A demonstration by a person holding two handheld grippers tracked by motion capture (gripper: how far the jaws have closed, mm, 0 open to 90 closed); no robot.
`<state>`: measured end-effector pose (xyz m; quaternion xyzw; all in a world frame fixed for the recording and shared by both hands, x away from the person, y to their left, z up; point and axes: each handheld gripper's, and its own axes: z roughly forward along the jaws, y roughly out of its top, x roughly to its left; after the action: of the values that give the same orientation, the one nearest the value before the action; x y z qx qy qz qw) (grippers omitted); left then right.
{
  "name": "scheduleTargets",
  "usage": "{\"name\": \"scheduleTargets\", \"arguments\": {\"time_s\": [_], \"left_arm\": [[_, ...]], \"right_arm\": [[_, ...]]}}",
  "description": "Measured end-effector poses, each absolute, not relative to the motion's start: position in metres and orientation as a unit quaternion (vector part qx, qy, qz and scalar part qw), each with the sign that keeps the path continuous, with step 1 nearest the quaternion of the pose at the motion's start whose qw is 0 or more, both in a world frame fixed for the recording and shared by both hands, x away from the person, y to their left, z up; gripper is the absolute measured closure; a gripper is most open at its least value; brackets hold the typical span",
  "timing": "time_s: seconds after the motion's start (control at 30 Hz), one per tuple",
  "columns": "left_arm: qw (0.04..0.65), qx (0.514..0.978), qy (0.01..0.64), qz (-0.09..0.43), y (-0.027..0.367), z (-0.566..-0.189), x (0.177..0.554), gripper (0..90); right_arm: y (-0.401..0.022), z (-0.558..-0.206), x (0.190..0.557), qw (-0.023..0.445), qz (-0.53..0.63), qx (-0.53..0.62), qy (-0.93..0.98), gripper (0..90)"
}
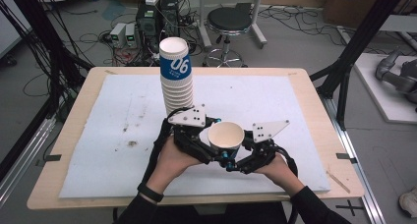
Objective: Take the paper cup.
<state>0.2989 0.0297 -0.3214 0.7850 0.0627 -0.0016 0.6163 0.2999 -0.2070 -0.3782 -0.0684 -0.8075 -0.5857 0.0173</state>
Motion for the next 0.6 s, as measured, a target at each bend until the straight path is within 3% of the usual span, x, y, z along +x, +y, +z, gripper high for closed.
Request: {"name": "scheduleTargets", "arguments": {"time_s": [0.27,0.6], "left_arm": [[0.663,0.745,0.077,-0.022,0.0287,-0.3271,0.2994,18.1],[0.672,0.737,0.074,-0.017,0.028,-0.3283,0.2992,20.8]], "right_arm": [[-0.2075,-0.3773,0.2994,0.031,-0.608,-0.074,-0.79,30.4],[-0.2068,-0.3778,0.2992,0.032,-0.609,-0.076,-0.789,30.5]]}}
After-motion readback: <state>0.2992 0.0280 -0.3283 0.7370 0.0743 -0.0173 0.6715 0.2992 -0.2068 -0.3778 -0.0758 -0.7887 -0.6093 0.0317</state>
